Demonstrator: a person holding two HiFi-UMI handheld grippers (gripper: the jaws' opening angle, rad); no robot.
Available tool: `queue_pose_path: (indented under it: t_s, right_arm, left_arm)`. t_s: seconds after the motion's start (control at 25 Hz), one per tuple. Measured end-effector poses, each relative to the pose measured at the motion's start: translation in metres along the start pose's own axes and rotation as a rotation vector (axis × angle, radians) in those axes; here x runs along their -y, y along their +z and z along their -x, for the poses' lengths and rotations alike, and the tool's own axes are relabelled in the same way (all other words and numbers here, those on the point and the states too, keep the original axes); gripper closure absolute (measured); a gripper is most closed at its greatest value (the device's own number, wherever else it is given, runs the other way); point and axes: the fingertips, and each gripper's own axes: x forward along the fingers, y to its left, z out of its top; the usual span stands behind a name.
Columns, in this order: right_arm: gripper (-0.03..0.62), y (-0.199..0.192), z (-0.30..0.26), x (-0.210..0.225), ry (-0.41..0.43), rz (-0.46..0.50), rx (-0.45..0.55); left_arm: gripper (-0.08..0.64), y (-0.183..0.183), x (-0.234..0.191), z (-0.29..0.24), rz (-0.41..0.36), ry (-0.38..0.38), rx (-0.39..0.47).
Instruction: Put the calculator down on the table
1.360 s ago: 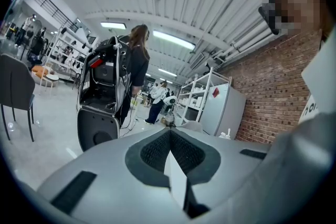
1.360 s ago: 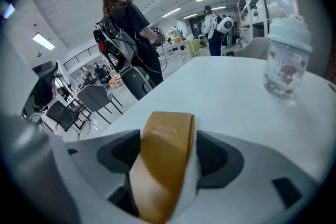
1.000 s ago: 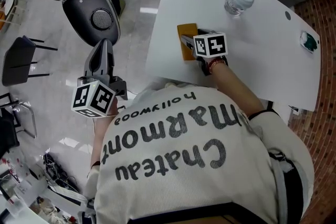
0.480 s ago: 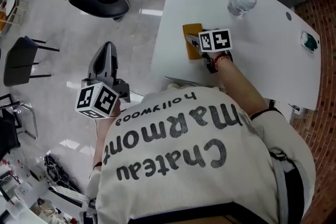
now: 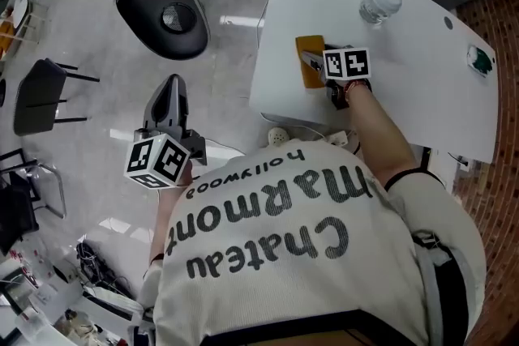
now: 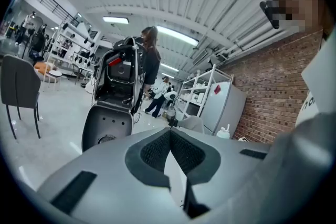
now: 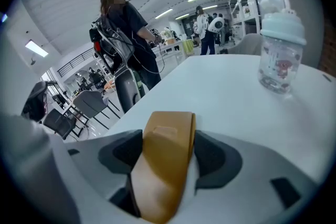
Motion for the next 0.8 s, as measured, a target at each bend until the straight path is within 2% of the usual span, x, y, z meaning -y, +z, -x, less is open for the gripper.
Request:
queue_pose_path:
  t_s: [0.28, 0.8]
  right_arm:
    - [0.285, 0.000, 0.001, -0.001, 0.003, -0.013, -0.020]
    - [0.284, -0.002, 0.002, 0.000, -0.028, -0.039, -0.002]
  left_arm:
    - [0.560, -0.009, -0.004, 0.010, 0.021, -0.003, -0.028]
    - [0.560, -0.017, 0.001, 0.019, 0.029, 0.006, -0.025]
